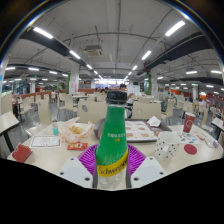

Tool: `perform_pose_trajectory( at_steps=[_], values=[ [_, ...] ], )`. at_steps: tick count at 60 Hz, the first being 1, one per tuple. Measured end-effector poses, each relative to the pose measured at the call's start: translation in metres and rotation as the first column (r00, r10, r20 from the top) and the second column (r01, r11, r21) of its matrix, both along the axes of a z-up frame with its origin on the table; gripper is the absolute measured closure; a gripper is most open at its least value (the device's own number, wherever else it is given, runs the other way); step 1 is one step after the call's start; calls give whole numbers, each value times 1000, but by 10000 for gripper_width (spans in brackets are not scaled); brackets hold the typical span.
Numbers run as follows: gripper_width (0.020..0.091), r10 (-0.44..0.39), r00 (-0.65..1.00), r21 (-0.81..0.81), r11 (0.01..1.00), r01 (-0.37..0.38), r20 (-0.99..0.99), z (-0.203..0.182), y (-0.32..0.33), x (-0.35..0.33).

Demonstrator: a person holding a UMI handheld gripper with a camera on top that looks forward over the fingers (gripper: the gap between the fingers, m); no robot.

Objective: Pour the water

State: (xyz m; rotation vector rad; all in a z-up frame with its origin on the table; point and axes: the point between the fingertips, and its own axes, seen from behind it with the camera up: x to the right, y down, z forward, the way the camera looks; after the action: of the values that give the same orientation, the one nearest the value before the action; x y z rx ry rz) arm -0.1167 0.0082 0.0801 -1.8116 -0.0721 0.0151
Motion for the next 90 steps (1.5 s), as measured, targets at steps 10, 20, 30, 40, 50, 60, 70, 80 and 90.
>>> perform_pose_trajectory(
  at_steps=[10,20,30,40,50,60,70,80,90],
  values=[
    [756,34,968,-95,994,-59,-249,19,22,1],
    [757,-7,752,-100,992,-79,-659,70,59,18],
    [755,-164,154,-183,977,-114,-974,84,83,58],
    [758,-276,-427,-210,958,-195,-861,80,89,79],
    [756,-265,-625,-180,964,-197,-734,90,85,93],
    [758,-286,-643,-175,957,-232,-711,87,89,85],
    [758,-108,-408,10,961,-276,-907,163,55,91],
    [754,233,340,172,964,-202,-911,236,74,154],
    [755,87,941,242,970,-5,-328,213,84,296]
  ],
)
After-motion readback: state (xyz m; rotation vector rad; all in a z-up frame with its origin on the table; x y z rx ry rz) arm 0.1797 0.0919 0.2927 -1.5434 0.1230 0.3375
